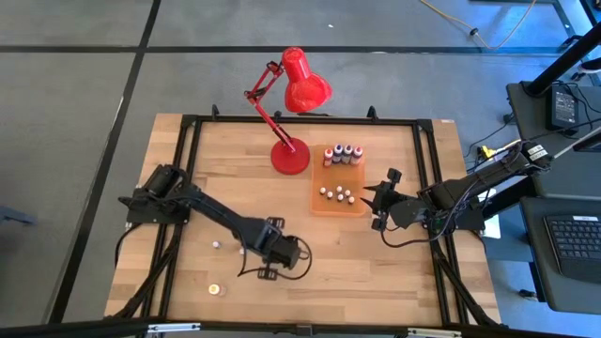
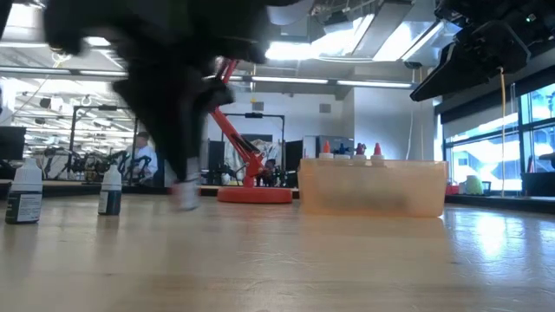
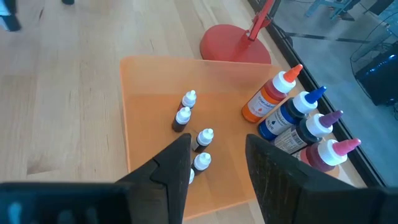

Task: Pick & Place food coloring
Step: Put the small red food coloring bottle into the orange bin

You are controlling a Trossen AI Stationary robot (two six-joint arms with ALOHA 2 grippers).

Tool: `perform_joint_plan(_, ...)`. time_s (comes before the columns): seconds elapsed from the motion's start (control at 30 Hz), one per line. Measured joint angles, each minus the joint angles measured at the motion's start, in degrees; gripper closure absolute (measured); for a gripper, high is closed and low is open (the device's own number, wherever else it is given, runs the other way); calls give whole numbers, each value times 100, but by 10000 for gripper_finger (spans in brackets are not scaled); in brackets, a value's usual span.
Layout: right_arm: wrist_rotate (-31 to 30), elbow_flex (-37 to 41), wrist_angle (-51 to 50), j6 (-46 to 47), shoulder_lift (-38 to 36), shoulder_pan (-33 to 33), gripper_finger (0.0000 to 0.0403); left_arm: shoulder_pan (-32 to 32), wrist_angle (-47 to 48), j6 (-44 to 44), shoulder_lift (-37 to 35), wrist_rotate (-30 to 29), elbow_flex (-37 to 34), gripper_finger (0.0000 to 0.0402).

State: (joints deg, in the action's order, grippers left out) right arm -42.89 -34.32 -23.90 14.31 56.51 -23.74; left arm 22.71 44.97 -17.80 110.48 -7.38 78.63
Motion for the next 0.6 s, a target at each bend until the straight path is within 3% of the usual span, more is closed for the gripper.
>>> perform_joint_plan(0.37, 0, 2, -2, -100, 0, 2, 248, -1129, 91, 1500, -14, -1268, 847, 340)
perform_joint_plan(0.47, 0, 2, -4, -114, 0, 0, 248, -1455, 60, 1765, -14, -1109, 1129, 340)
perform_joint_plan(0.6, 0, 2, -31, -125, 0, 1, 248, -1962, -278, 1727, -14, -347, 1254, 340)
